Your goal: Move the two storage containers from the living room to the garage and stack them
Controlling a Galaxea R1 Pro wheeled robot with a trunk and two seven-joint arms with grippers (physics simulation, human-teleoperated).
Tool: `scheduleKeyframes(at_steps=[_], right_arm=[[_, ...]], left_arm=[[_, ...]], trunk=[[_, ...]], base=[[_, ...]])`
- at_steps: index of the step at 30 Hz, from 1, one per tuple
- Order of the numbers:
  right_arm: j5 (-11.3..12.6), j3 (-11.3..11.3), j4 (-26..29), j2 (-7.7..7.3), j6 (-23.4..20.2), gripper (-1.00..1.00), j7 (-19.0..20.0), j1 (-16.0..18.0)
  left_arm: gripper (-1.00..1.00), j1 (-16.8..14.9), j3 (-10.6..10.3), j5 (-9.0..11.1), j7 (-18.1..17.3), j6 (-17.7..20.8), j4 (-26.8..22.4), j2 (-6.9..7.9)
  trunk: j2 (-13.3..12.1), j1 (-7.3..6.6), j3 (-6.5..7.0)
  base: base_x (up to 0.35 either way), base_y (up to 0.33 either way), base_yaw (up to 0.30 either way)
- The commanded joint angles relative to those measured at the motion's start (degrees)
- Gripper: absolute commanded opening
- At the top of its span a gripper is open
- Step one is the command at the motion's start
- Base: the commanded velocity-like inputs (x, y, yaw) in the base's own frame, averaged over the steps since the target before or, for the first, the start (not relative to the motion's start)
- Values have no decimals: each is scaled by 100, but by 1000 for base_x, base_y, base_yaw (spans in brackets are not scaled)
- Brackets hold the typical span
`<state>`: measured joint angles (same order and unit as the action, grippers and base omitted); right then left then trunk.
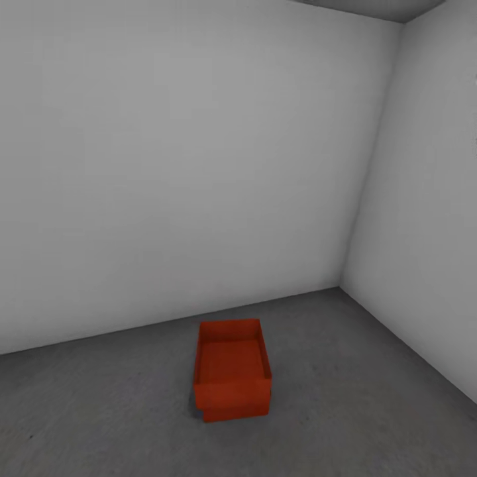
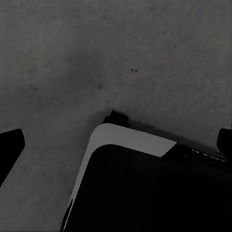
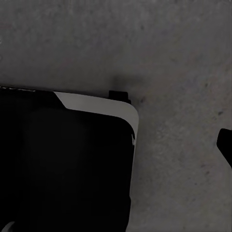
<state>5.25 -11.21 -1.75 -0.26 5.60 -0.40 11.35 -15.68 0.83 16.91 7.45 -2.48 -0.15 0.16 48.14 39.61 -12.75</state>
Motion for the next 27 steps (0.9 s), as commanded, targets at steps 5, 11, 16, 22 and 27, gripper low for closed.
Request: scheduleKeyframes(at_steps=[5,11,16,22,27], right_arm=[[55,-48,-19,7,51,100,-4,8],[55,-48,-19,1,54,100,-4,8],[55,-48,-19,-1,61,100,-4,8],[55,-48,-19,-1,63,100,-4,8],[55,-48,-19,-5,64,100,-4,8]], left_arm=[[100,463,4,65,-757,-234,13,206],[100,518,4,74,-890,-270,15,245],[100,539,4,75,-908,-308,14,256],[100,553,4,75,-911,-344,9,257],[100,554,1,63,-912,-357,5,244]], trunk=[[5,1,39],[5,1,94],[5,1,140],[5,1,195],[5,1,241]], base=[[0,0,0],[0,0,0],[0,0,0],[0,0,0],[0,0,0]])
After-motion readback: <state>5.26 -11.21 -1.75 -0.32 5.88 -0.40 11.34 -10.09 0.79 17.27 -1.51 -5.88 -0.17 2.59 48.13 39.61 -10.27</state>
